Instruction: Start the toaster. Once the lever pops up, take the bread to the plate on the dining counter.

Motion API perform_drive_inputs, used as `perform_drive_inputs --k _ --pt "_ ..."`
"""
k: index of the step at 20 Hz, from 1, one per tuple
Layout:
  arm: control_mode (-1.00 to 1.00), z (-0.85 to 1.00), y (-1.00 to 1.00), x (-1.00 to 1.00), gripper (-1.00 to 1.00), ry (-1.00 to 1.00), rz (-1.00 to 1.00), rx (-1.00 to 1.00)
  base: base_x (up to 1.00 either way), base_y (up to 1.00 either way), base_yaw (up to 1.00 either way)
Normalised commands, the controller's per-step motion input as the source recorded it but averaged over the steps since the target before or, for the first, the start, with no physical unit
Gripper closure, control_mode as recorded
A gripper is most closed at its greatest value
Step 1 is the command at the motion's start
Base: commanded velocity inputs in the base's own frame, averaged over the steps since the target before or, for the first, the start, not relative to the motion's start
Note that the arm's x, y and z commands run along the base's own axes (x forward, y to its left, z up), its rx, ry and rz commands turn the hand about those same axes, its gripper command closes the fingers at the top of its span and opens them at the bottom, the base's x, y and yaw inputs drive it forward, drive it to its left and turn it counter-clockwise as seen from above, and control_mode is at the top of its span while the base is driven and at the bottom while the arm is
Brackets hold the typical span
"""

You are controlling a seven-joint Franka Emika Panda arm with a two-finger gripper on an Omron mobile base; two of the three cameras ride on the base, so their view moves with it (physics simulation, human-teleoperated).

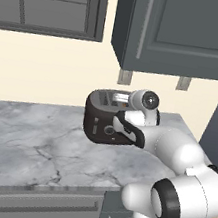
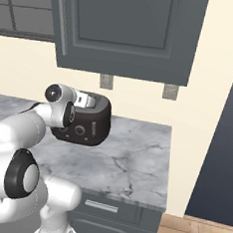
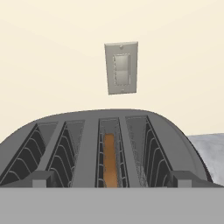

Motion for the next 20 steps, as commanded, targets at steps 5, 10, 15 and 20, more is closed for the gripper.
perform_drive_inputs --k 5,10,15,20 --pt "-1.0 0.0 0.0 0.0 -1.0 0.0 0.0 0.0 0.0 0.0 0.0" --pt "-1.0 0.0 0.0 0.0 -1.0 0.0 0.0 0.0 0.0 0.0 0.0" --pt "-1.0 0.0 0.0 0.0 -1.0 0.0 0.0 0.0 0.0 0.0 0.0" --pt "-1.0 0.0 0.0 0.0 -1.0 0.0 0.0 0.0 0.0 0.0 0.0"
